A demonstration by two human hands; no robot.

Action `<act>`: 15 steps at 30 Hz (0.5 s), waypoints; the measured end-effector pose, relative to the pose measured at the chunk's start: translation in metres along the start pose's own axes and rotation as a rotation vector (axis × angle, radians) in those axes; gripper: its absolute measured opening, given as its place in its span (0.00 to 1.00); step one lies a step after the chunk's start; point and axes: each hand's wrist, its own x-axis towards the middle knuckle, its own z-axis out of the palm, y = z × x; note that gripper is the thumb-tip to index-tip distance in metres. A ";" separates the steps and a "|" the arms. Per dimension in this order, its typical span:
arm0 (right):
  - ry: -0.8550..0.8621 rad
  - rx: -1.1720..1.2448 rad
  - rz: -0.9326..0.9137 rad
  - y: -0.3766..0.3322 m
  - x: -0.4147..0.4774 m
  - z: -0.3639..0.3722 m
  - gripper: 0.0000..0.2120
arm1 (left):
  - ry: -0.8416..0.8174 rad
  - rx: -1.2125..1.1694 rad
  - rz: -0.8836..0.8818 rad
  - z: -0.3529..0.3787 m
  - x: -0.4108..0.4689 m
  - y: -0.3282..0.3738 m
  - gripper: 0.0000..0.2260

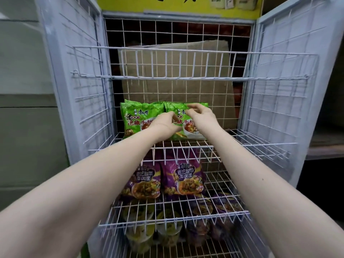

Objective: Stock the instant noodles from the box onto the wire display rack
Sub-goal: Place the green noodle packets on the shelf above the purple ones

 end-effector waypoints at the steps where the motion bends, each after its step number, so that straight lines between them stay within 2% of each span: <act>1: -0.008 0.047 -0.035 -0.004 -0.008 -0.002 0.15 | 0.018 -0.037 -0.016 -0.001 -0.004 0.004 0.19; 4: -0.017 0.196 -0.115 -0.013 -0.035 -0.010 0.14 | 0.096 -0.171 0.000 0.000 -0.024 0.013 0.15; 8: -0.050 0.406 -0.143 -0.011 -0.073 -0.021 0.10 | 0.238 -0.410 0.039 0.003 -0.068 0.025 0.06; 10: -0.070 0.500 -0.144 -0.002 -0.094 -0.025 0.09 | 0.289 -0.525 0.048 0.008 -0.091 0.027 0.05; 15: -0.131 0.592 -0.067 0.049 -0.149 -0.013 0.08 | 0.279 -0.641 0.040 0.042 -0.149 0.014 0.05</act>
